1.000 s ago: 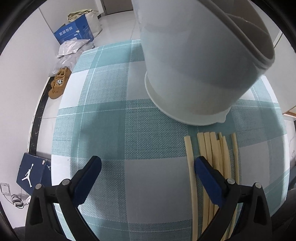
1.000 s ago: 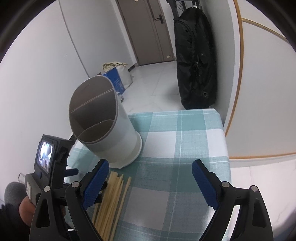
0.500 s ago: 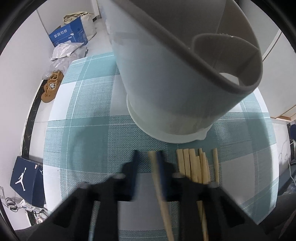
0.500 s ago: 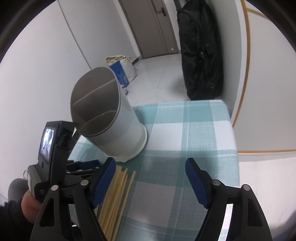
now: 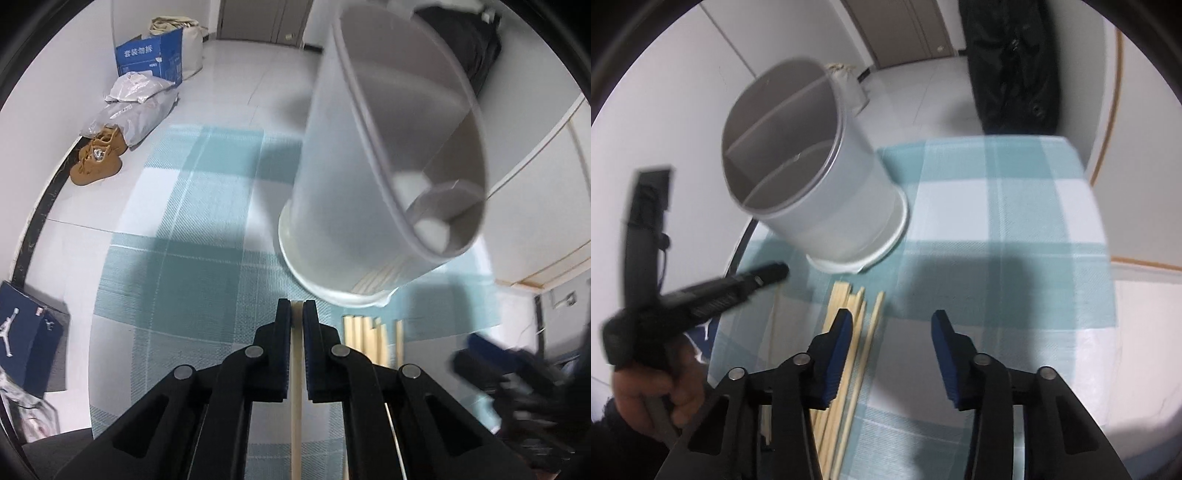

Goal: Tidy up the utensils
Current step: 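Grasp a chopstick with the right tool while the left tool lifts its chopstick, then carry chopsticks over the white holder and release them inside with both tools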

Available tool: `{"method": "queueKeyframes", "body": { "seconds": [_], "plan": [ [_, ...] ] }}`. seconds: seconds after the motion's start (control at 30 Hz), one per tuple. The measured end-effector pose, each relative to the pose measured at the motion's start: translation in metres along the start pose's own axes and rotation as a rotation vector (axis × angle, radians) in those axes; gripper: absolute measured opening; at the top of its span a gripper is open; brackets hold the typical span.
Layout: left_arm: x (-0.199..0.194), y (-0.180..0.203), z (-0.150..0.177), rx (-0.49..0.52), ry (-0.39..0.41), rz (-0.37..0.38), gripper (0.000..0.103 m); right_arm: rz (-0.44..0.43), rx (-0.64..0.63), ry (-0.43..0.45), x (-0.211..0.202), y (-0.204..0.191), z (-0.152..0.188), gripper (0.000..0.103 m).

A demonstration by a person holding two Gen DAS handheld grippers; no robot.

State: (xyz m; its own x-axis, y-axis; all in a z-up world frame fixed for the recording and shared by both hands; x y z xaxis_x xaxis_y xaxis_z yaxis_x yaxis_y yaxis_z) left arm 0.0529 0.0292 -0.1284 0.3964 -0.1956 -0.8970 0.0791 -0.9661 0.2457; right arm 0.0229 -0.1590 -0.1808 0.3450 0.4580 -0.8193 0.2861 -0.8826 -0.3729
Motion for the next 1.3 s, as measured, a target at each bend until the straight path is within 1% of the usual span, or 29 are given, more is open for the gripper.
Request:
{"method": "queueKeyframes", "body": {
  "seconds": [0.03,0.1,0.13,0.17,0.27,0.4,0.47,0.53,0.6,0.67,0.73,0.77,0.87,0.93,1.03,1.1,1.3],
  "plan": [
    [-0.005,-0.001,-0.001,-0.006,0.020,0.014,0.002,0.005,0.000,-0.001,0.003,-0.001,0.000,0.042],
    [-0.010,0.003,-0.002,-0.018,0.053,0.032,0.002,0.018,-0.009,-0.017,0.010,-0.006,0.001,0.036],
    [-0.017,0.002,-0.002,-0.028,0.080,0.046,0.002,0.033,-0.014,-0.030,0.016,-0.009,0.000,0.032],
    [-0.018,-0.002,-0.004,-0.031,0.092,0.052,0.002,0.040,-0.019,-0.039,0.019,-0.010,0.000,0.030],
    [-0.026,-0.012,-0.007,-0.064,0.127,0.080,0.002,0.075,-0.024,-0.062,0.035,-0.015,-0.004,0.026],
    [-0.033,-0.024,-0.009,-0.098,0.152,0.109,0.002,0.132,-0.041,-0.082,0.051,-0.023,-0.009,0.023],
    [-0.035,-0.028,-0.009,-0.104,0.157,0.117,0.002,0.169,-0.039,-0.094,0.058,-0.025,-0.009,0.018],
    [-0.035,-0.032,-0.009,-0.107,0.162,0.124,0.002,0.194,-0.033,-0.084,0.058,-0.026,-0.013,0.017],
    [-0.039,-0.034,-0.007,-0.110,0.164,0.131,0.002,0.217,-0.037,-0.082,0.060,-0.029,-0.014,0.013],
    [-0.042,-0.035,-0.005,-0.111,0.161,0.137,0.002,0.248,-0.050,-0.075,0.061,-0.031,-0.013,0.006],
    [-0.044,-0.035,-0.004,-0.115,0.166,0.147,0.002,0.268,-0.054,-0.069,0.061,-0.032,-0.013,0.005],
    [-0.045,-0.034,-0.004,-0.117,0.170,0.156,0.002,0.268,-0.049,-0.065,0.060,-0.031,-0.012,0.004],
    [-0.050,-0.032,-0.003,-0.108,0.186,0.149,0.002,0.258,-0.038,-0.056,0.060,-0.029,-0.012,0.004],
    [-0.052,-0.032,-0.002,-0.104,0.195,0.150,0.002,0.236,-0.024,-0.030,0.053,-0.025,-0.014,0.004],
    [-0.052,-0.029,0.000,-0.092,0.201,0.142,0.002,0.184,0.006,0.031,0.036,-0.022,-0.018,0.004],
    [-0.053,-0.027,0.001,-0.086,0.205,0.147,0.002,0.148,0.019,0.091,0.020,-0.019,-0.021,0.004],
    [-0.064,-0.017,0.007,-0.034,0.245,0.143,0.002,0.054,0.022,0.236,-0.023,-0.017,-0.024,0.004]
  ]
}}
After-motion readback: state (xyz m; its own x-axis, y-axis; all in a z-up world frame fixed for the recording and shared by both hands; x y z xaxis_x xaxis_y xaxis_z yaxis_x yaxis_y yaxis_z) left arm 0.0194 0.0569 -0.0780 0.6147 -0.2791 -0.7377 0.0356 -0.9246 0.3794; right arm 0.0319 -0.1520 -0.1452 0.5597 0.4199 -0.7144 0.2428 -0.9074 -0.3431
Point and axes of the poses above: each gripper's, at about its wrist camera, not at the fingertips, and x roughly the way its jaws point, y to its right, z to its underside, the point moved 3 cm from there along x, roughly the way its jaws point, and after that the axes turned 3 degrees about -y, right-handed, at the moved point
